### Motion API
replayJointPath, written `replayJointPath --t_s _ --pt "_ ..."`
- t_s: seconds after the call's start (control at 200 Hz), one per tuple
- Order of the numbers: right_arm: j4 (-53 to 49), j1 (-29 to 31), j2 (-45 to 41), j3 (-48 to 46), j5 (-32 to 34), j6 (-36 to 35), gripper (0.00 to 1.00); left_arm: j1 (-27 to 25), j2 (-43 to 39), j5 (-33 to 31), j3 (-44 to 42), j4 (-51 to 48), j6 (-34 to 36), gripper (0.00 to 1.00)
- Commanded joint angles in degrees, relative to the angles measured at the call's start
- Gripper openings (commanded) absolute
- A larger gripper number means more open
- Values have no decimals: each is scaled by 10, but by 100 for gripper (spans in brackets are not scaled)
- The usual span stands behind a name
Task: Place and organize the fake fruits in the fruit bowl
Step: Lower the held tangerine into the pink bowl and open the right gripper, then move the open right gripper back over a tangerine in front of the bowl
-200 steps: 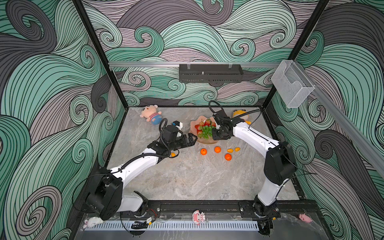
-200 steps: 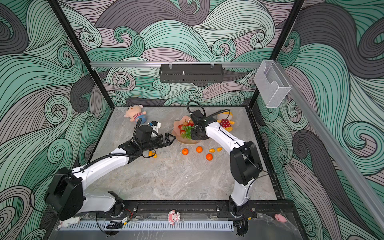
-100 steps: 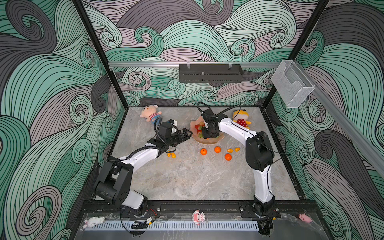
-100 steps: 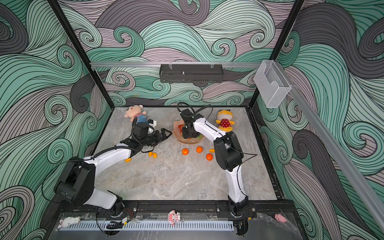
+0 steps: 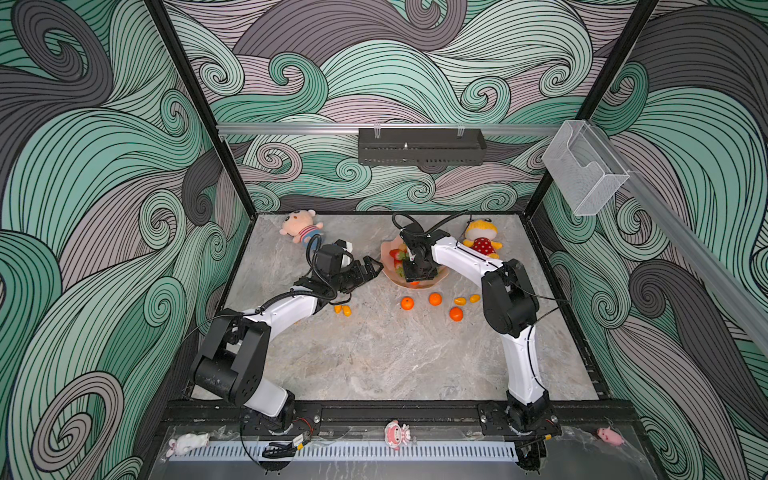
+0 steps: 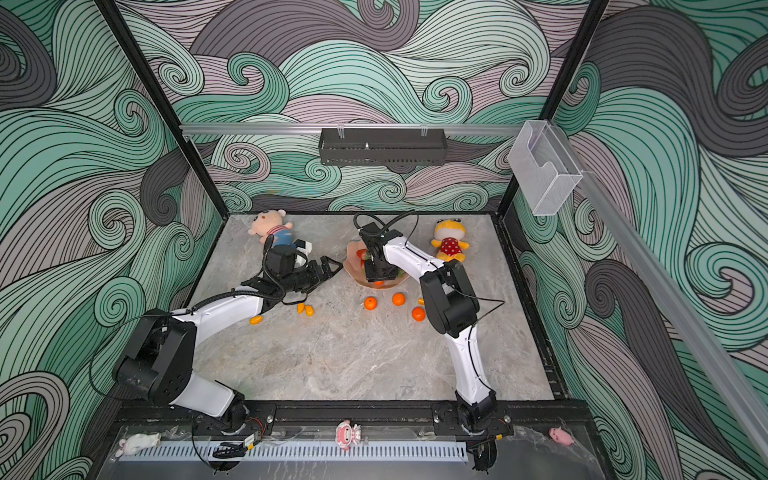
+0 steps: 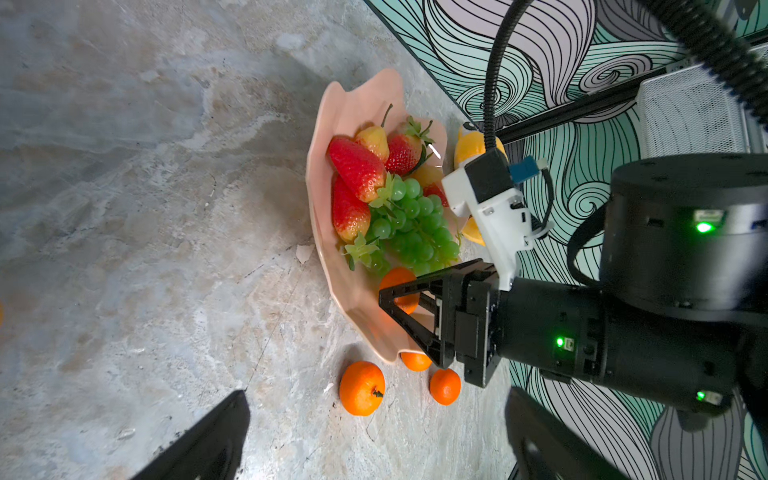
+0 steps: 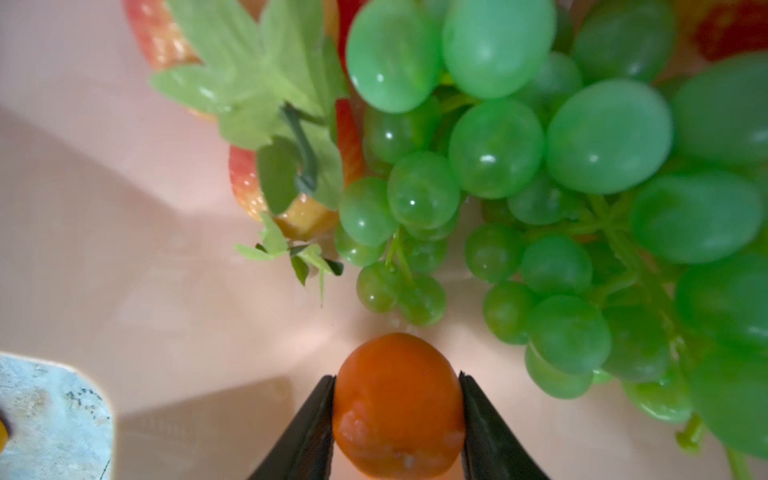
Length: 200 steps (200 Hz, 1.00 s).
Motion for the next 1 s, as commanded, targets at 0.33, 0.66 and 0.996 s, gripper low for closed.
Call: replayJointPath --t_s 0.33,0.66,0.996 --pt "-18 1 -79 -19 0 8 54 -15 -81 -11 -19 -64 43 98" --pt "20 1 -244 -191 32 41 54 -129 -145 -90 -38 -106 81 99" --pt "63 -14 -417 -389 66 74 55 -255 -97 -146 -17 -85 76 99"
